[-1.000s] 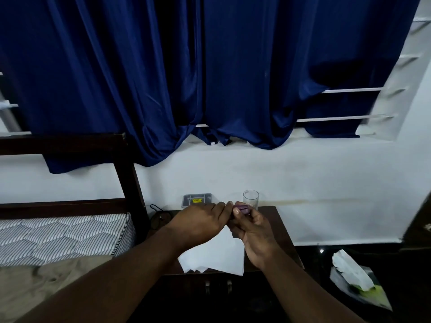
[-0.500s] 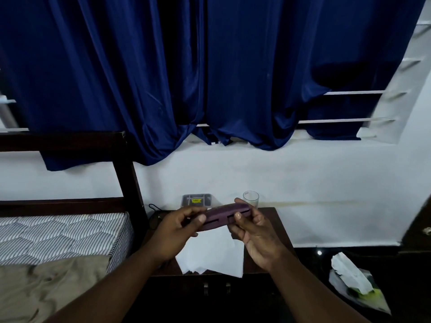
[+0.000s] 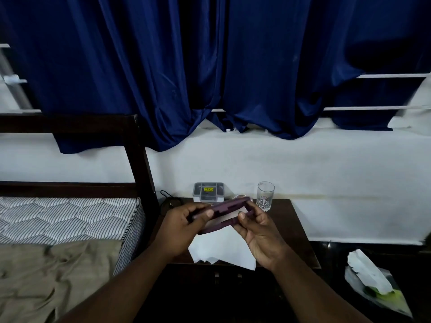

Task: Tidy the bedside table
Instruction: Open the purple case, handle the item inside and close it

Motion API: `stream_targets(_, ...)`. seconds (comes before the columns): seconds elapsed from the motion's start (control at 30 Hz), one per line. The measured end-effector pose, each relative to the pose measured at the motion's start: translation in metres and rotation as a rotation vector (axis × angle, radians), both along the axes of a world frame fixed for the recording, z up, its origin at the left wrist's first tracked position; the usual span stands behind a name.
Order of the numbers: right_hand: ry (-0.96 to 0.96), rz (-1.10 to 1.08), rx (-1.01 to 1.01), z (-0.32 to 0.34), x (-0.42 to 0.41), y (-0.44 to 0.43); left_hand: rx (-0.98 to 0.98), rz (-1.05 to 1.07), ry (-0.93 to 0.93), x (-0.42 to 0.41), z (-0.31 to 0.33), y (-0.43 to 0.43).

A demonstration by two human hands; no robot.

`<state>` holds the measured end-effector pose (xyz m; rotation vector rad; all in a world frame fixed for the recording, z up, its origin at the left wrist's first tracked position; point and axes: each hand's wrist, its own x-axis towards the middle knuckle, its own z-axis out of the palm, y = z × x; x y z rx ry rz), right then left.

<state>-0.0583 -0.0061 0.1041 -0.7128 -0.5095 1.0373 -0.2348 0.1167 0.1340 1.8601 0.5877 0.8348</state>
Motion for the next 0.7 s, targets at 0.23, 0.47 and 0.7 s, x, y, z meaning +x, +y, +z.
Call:
stream_targets(0.23,0.025,0.025,-0.053,-0.012,-0.01,0.006,-0.335,0.202,-0.253,0.006,-0.02,0.005)
stream_targets(0.47,0.021,0.039,-0.127,-0.027,-0.022,0.029,-0.721,0.315,-0.32,0.0,-0.045,0.01)
stream_targets(0.7,-0.153,0.081,-0.338,-0.056,-0.045,0.073,-0.718,0.633,-0.42,-0.031,-0.081,0.043)
